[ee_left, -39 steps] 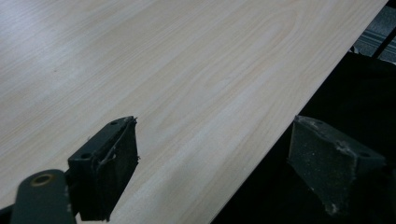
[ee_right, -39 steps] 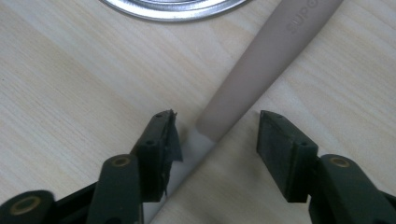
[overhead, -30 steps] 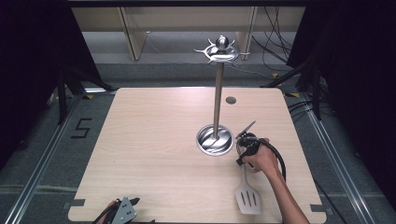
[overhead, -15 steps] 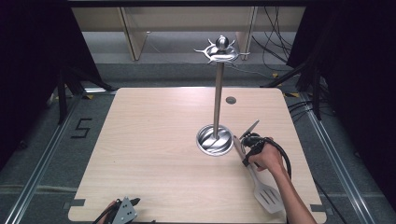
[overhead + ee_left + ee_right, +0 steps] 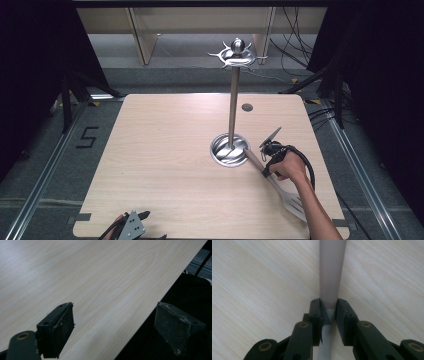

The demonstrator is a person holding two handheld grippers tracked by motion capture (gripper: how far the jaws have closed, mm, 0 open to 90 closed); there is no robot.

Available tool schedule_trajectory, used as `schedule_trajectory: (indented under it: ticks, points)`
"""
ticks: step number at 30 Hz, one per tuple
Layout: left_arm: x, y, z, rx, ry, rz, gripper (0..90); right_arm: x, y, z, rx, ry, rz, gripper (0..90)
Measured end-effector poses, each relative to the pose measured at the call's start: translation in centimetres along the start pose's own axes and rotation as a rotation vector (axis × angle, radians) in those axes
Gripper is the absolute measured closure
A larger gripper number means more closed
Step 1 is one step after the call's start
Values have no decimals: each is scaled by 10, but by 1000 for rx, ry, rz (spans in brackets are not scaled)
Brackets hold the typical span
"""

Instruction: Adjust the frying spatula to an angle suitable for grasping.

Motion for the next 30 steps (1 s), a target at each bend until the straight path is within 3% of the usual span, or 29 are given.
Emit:
schedule_trajectory:
  ticks: [1, 2, 7, 10, 11, 13, 14, 15, 16, 18, 19, 20, 21, 23, 24, 25, 26, 27, 29, 30]
  points:
    - [0, 0, 0, 0, 0, 0, 152, 1, 0, 0, -2, 3, -7, 759]
    - [-1, 1, 1, 14, 34, 12, 152, 1, 0, 0, -2, 3, -7, 759]
    - [1, -2, 2, -27, 27, 19, 152, 10, 1, -6, 7, 56, -18, 761]
    - [1, -3, 2, -31, 21, 28, 152, 15, 3, -9, 20, 85, -23, 761]
    - [0, 1, 2, 25, 39, 4, 152, 21, 2, -12, 36, 118, -35, 761]
    - [0, 1, 2, 17, 38, 7, 152, 23, 1, -14, 47, 142, -42, 762]
    - [0, -1, 2, -15, 39, 15, 151, 27, -2, -17, 45, 155, -36, 761]
    - [0, -2, 2, -20, 37, 18, 152, 30, -2, -18, 60, 177, -45, 761]
    - [1, -2, 2, -19, 28, 16, 151, 36, -5, -22, 70, 224, -52, 762]
    - [1, -2, 2, -23, 22, 14, 151, 43, -10, -28, 70, 256, -45, 762]
    - [0, 0, 1, 5, 27, 13, 152, 46, -12, -31, 56, 268, -32, 762]
    - [0, 0, 1, 5, 27, 13, 151, 46, -12, -31, 56, 268, -32, 762]
    - [-1, -1, 1, -8, 29, 32, 151, 53, -13, -35, 60, 327, -33, 762]
    - [0, -1, 1, -14, 29, 31, 151, 58, -14, -39, 54, 346, -33, 762]
    - [1, -2, 1, -19, 18, 21, 152, 60, -14, -41, 74, 367, -28, 762]
    - [0, -1, 2, -16, 41, 14, 151, 65, -17, -45, 69, 389, -22, 762]
    - [0, -2, 2, -20, 40, 15, 151, 69, -16, -49, 81, 438, -27, 762]
    - [0, 0, 1, 3, 31, 19, 151, 75, -15, -52, 82, 485, -41, 763]
    - [0, -1, 1, -12, 26, 31, 151, 79, -16, -56, 71, 503, -39, 763]
    - [1, 1, 3, -7, 50, 15, 152, 87, -16, -60, 80, 579, -57, 763]
Point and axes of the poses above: each handheld gripper's, and its own axes: x roughly backward along the jaws, z roughly out of its top, y roughly to its right, the point moved 4 cm from there along -x, roughly forward along the jaws, and after that the axes turned 8 degrees about -y, right-handed, at the moved point
